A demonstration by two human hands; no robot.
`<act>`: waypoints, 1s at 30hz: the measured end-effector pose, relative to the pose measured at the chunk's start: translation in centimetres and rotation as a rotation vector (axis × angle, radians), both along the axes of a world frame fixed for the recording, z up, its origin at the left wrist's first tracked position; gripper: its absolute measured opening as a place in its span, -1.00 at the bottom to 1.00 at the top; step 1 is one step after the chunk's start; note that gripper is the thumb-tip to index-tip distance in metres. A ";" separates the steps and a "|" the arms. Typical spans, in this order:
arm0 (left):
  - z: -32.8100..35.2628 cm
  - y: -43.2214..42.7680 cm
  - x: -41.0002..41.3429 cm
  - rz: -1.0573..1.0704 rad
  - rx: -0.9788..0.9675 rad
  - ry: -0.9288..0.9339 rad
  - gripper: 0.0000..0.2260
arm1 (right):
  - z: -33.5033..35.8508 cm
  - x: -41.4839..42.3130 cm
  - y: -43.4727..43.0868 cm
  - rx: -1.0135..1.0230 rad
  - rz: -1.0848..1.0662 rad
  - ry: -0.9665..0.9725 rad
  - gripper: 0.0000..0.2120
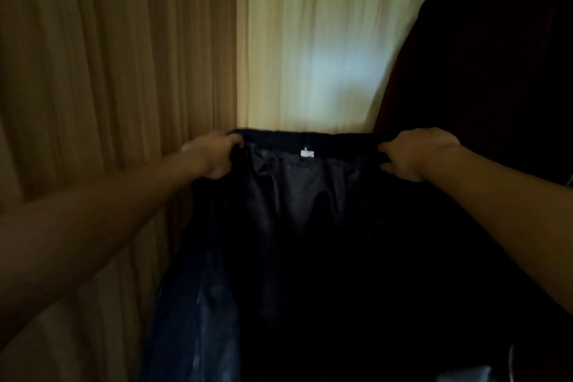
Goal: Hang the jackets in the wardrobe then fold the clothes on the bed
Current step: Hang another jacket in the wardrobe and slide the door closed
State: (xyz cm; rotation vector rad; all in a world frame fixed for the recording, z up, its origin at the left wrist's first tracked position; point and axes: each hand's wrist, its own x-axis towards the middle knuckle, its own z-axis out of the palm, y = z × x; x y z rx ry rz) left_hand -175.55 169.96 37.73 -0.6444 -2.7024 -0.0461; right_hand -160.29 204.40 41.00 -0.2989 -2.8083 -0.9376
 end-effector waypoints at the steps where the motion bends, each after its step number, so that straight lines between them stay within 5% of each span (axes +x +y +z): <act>1: 2.5 0.4 0.0 0.021 -0.002 0.064 -0.48 | 1.4 0.1 -0.4 -0.011 -0.023 0.028 -0.38; 6: 12.6 1.3 1.1 0.129 -0.006 0.298 -0.50 | 7.2 -0.1 -2.3 -0.035 -0.137 0.144 -0.36; 10: 11.6 1.6 1.2 0.167 -0.085 0.311 -0.55 | 7.5 -0.8 -2.9 -0.036 -0.176 0.192 -0.58; 17: -0.9 2.2 -2.0 0.121 -0.145 0.130 -0.59 | -1.9 -4.1 -2.1 -0.224 -0.158 0.095 -0.71; 26: -23.2 0.4 -4.1 0.023 -0.320 -0.208 -0.55 | -23.1 -5.6 1.4 -0.517 -0.188 -0.255 -0.59; 30: -28.0 0.5 -4.4 -0.005 -0.326 -0.454 -0.54 | -28.1 -5.6 2.0 -0.620 -0.181 -0.145 -0.61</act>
